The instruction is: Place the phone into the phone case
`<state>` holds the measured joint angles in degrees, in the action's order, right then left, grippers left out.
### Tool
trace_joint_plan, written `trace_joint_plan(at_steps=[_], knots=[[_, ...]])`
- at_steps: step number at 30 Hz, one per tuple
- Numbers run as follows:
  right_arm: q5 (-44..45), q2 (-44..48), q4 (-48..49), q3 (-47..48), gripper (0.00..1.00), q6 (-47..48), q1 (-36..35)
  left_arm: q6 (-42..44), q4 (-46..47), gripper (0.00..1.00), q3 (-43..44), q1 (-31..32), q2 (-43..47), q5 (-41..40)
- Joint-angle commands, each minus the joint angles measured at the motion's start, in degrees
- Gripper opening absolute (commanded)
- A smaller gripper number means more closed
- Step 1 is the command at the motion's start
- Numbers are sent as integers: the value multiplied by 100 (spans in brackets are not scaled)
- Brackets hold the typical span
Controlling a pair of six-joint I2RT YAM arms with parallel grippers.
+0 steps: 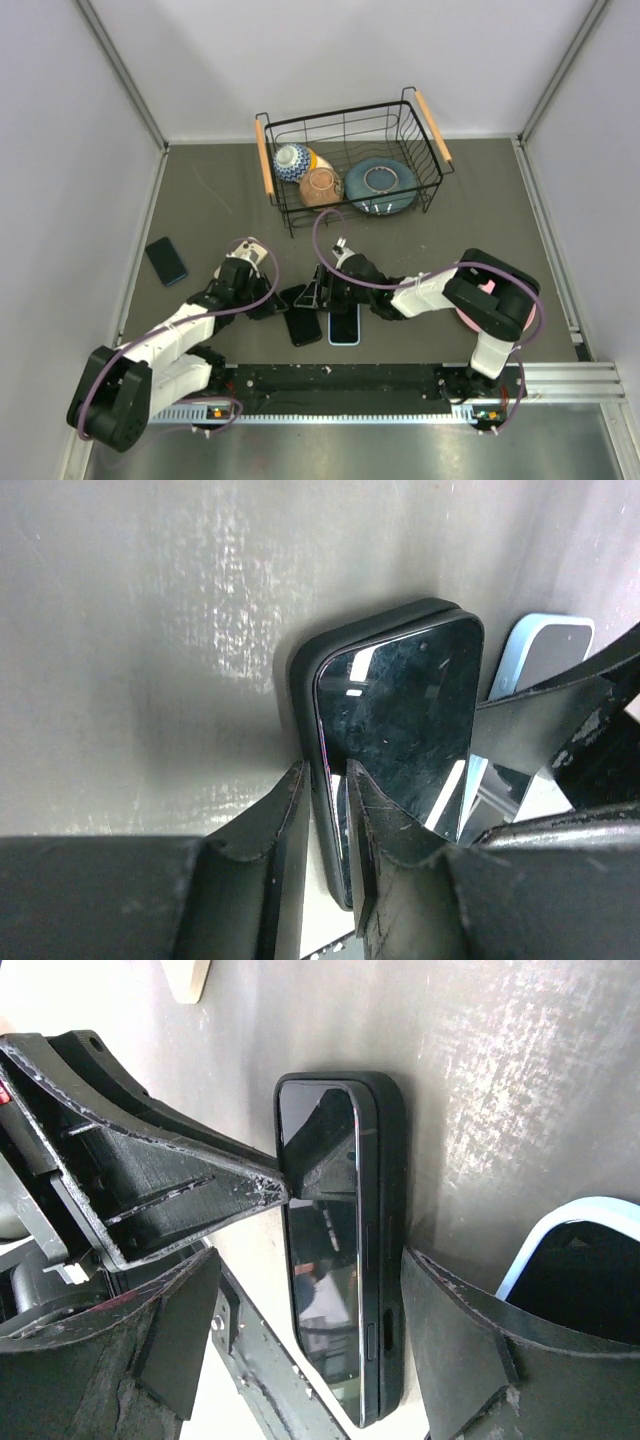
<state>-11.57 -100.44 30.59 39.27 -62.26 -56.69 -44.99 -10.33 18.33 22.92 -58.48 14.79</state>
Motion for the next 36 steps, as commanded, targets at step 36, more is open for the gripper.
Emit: trace_joint_plan(at_steps=[36], knots=[[-926,209,1854,-103,57,3,17,105,-110,20,75,-103,-243,666]])
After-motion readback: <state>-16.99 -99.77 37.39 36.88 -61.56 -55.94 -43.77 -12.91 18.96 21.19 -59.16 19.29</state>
